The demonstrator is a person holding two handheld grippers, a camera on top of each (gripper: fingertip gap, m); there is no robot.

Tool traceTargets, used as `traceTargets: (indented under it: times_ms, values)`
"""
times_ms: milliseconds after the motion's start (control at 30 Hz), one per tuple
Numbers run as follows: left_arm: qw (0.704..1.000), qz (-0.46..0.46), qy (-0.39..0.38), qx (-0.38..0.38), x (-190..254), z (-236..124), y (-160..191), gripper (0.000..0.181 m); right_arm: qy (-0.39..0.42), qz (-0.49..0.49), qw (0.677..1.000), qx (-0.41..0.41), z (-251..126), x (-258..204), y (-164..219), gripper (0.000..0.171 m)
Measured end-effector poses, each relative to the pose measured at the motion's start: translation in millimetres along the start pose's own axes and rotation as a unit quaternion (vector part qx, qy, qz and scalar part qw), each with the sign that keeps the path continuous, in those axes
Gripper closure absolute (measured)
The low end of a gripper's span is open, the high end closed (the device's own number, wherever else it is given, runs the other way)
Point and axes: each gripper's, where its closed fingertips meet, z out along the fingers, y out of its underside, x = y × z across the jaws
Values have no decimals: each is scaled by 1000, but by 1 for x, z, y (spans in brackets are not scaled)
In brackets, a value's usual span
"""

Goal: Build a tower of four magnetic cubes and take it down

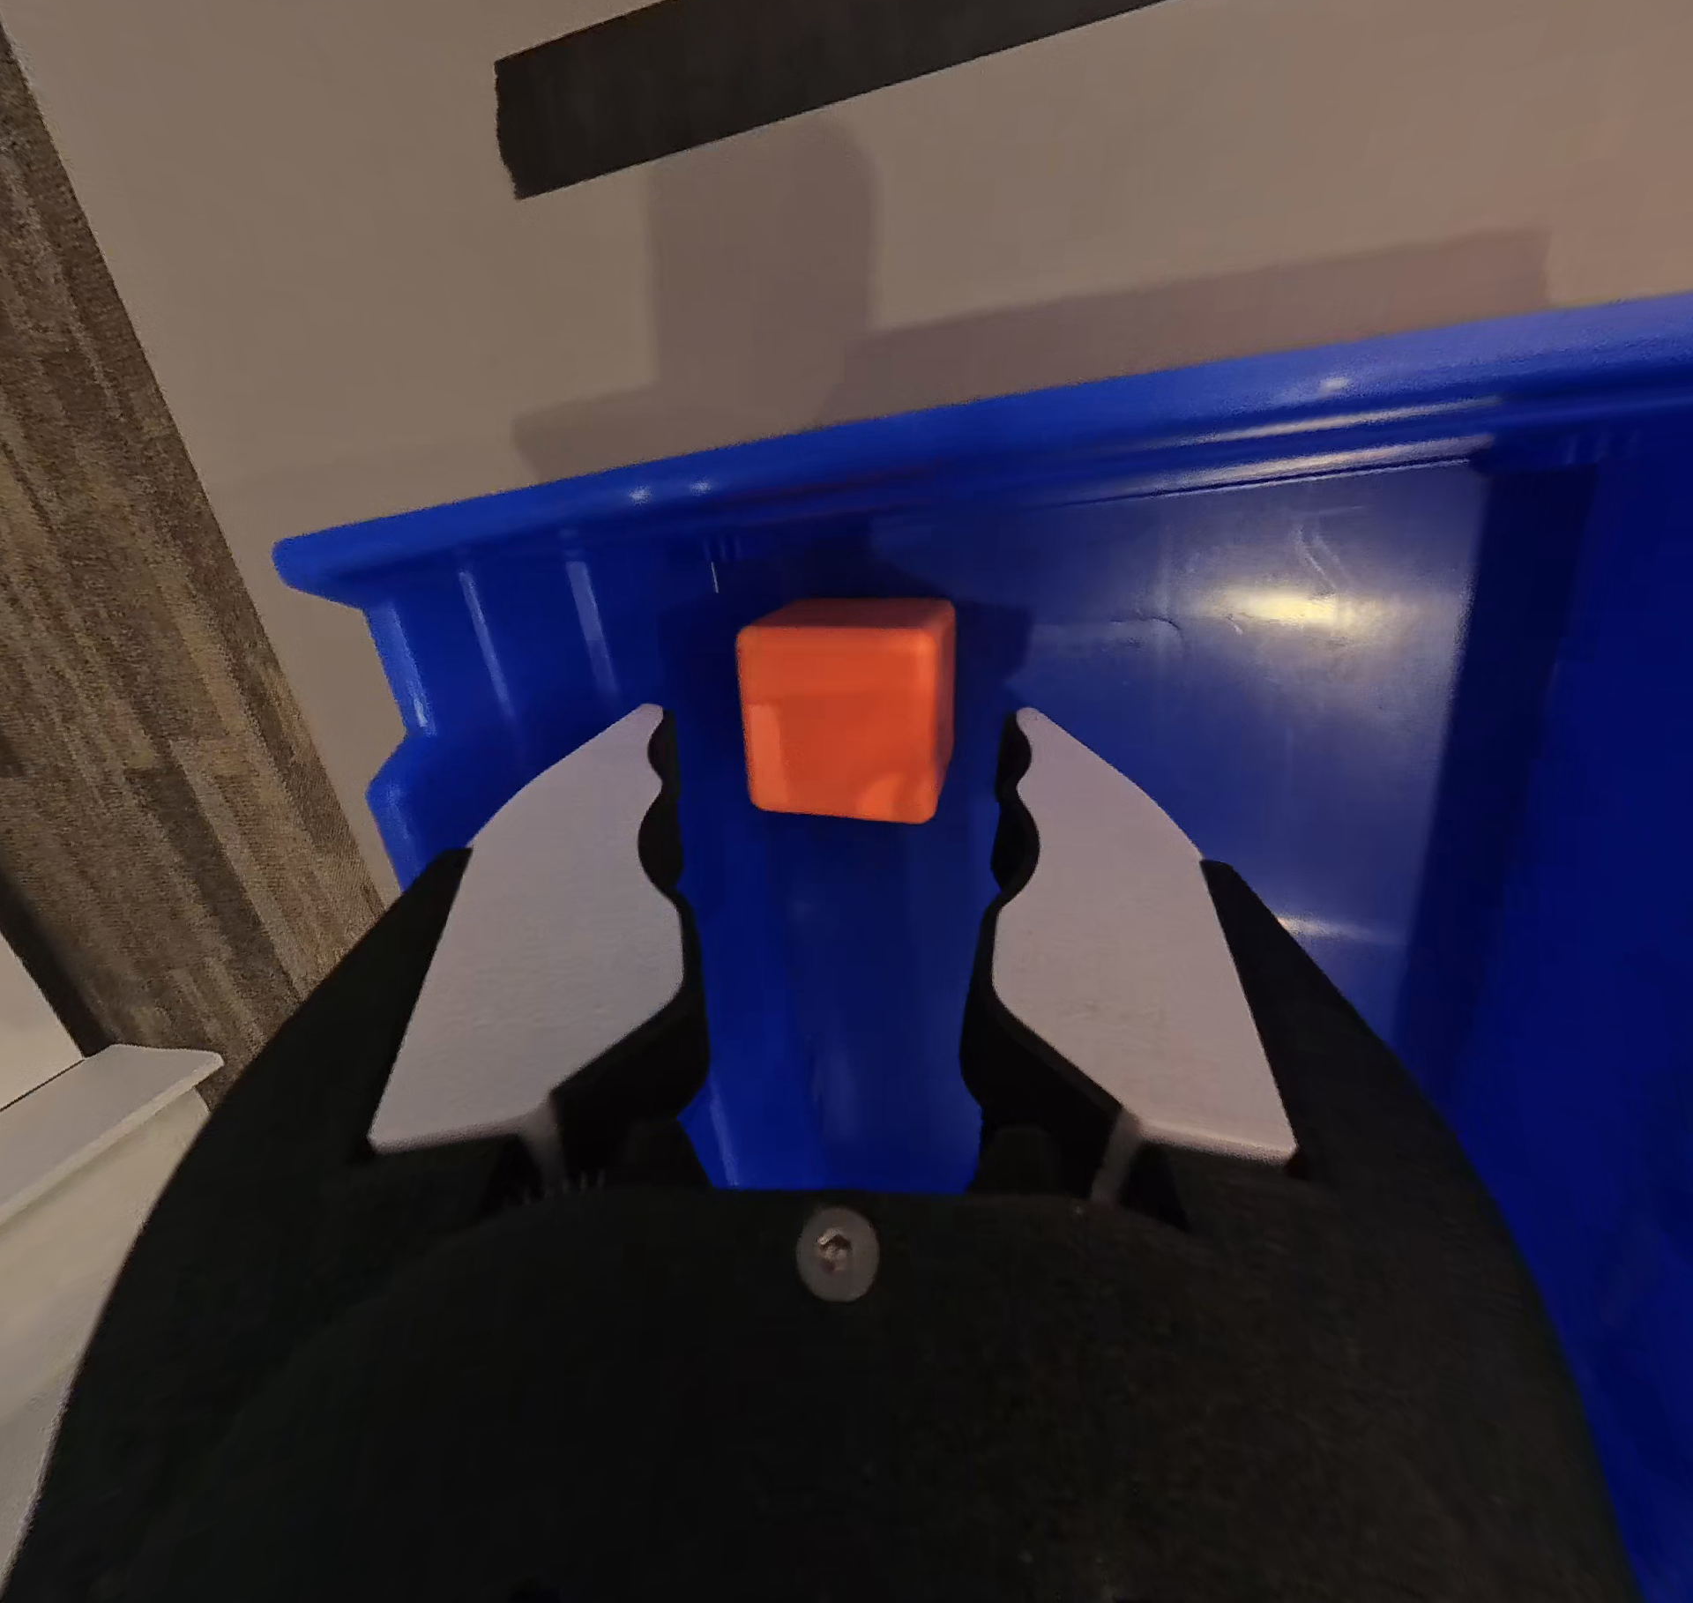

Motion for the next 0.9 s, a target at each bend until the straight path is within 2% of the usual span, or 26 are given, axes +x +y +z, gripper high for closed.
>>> traceTargets:
  times_ms: [333,400,567,667,767,900]
  values:
    - [998,-32,47,-11,5,24,5,126,-3,-3,1000,-1,1,-2,0,91]
    - [998,-32,47,-3,4,25,3,132,-3,-2,1000,0,1,-2,0,91]
    - [998,-2,59,-19,8,16,13,132,-3,3,1000,4,-1,1,-1,91]
    - [997,37,60,24,8,-13,6,132,-2,8,1000,8,-3,4,-2,91]
    - [991,79,61,93,15,-66,-5,132,-2,11,1000,10,-4,5,-3,92]
    - [949,224,119,186,87,-152,-15,132,-2,7,1000,10,-2,3,-4,92]
